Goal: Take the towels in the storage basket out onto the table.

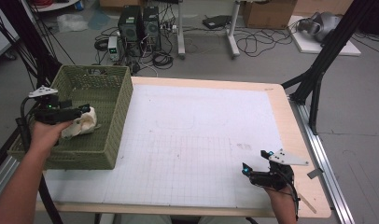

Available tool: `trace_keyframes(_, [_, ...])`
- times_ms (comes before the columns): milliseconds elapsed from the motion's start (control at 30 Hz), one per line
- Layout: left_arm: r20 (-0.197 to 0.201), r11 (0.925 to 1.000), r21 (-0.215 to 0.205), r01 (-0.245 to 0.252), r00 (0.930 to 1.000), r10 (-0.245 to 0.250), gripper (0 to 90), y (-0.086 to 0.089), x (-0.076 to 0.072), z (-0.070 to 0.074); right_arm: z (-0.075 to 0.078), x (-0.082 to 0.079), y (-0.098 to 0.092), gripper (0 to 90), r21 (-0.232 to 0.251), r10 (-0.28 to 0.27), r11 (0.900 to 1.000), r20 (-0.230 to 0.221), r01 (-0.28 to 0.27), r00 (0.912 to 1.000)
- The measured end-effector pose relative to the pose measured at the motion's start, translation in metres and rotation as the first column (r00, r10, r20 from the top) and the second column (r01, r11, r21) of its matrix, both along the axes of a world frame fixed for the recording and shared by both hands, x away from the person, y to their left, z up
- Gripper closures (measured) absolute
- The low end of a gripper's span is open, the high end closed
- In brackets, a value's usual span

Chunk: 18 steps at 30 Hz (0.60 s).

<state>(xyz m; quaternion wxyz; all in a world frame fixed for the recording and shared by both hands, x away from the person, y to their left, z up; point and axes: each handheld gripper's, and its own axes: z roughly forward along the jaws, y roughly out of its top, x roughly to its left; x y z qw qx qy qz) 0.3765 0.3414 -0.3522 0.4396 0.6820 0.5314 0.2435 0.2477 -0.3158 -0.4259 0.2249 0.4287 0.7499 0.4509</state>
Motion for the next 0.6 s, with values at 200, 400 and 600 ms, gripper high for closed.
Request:
trace_keyframes(200, [-0.131,0.9964,0.085,-0.005,0.9913,0.016,19.8,-0.008,0.015,-0.018,-0.001,0.000,0.000,10.6,-0.003,-0.002,1.000,0.000,0.002,1.0000])
trace_keyframes(400, [-0.212,0.9839,0.177,-0.025,0.9753,0.063,20.4,-0.008,0.022,-0.026,-0.002,0.000,-0.001,10.6,-0.006,-0.002,1.000,-0.002,0.002,1.0000])
trace_keyframes(600, [-0.306,0.9700,0.240,-0.042,0.9450,0.116,29.3,-0.007,0.026,-0.034,-0.002,0.000,-0.001,10.5,-0.004,-0.005,1.000,-0.006,0.005,1.0000])
